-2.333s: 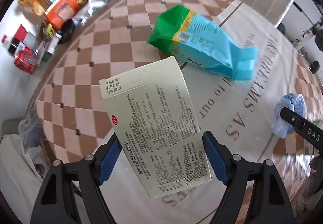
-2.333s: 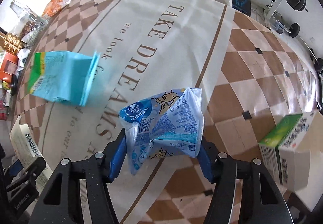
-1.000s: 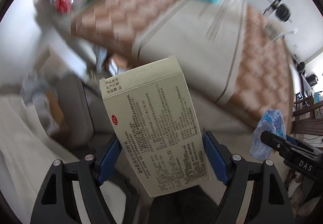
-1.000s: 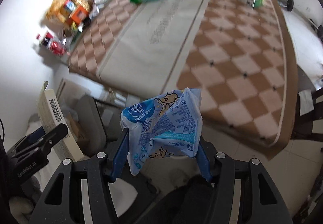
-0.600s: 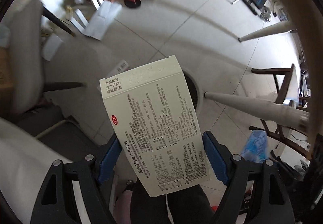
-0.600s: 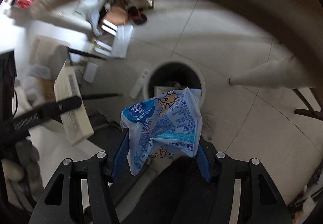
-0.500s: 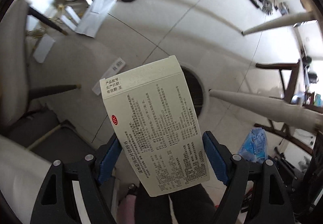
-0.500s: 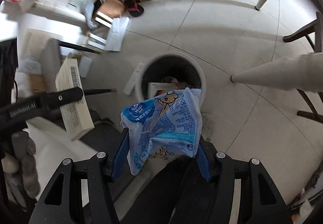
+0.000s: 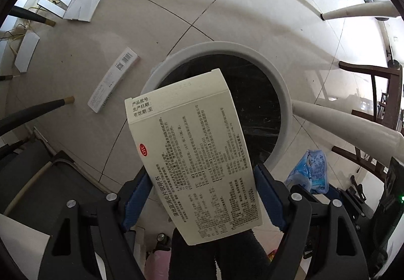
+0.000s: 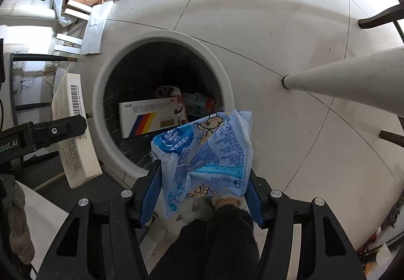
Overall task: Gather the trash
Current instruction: 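Carry the white box and blue wrapper over the bin and release both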
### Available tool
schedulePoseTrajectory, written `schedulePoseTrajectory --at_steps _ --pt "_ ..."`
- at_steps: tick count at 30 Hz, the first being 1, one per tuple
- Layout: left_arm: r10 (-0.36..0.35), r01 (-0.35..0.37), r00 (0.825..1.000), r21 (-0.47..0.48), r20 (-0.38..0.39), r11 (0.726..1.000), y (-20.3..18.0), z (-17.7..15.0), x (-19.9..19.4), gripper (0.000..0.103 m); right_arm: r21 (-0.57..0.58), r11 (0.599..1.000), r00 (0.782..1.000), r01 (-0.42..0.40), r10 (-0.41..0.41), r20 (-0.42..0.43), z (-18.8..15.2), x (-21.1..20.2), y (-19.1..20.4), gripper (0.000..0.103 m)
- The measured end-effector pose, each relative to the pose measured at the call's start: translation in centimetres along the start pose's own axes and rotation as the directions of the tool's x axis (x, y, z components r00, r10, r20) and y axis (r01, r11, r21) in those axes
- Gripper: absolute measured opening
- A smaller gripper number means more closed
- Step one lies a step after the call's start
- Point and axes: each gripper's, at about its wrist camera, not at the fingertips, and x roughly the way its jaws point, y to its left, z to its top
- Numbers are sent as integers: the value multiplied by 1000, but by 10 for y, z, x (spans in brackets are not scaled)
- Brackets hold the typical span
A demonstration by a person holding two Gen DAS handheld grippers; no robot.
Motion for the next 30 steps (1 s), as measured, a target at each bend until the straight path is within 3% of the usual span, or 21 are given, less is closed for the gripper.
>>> schedulePoseTrajectory --at_steps 10,12,21,24,30 --pt "2 -2 1000 -16 7 1000 11 3 -3 82 -56 998 999 -39 37 -35 8 9 10 65" --pt "2 -2 1000 -16 8 1000 14 1 -4 101 -60 997 998 -48 46 -38 8 10 13 69" --pt "-3 4 1000 -17 17 1000 19 -12 -13 102 -83 996 999 -34 30 -44 5 12 26 88" --pt "-9 9 1000 -12 22 1000 19 -17 -18 102 -66 997 999 -27 24 -42 2 11 26 101" --pt "-16 16 999 -4 48 1000 17 -25 -32 102 -61 998 1000 -18 17 -13 0 -3 27 102"
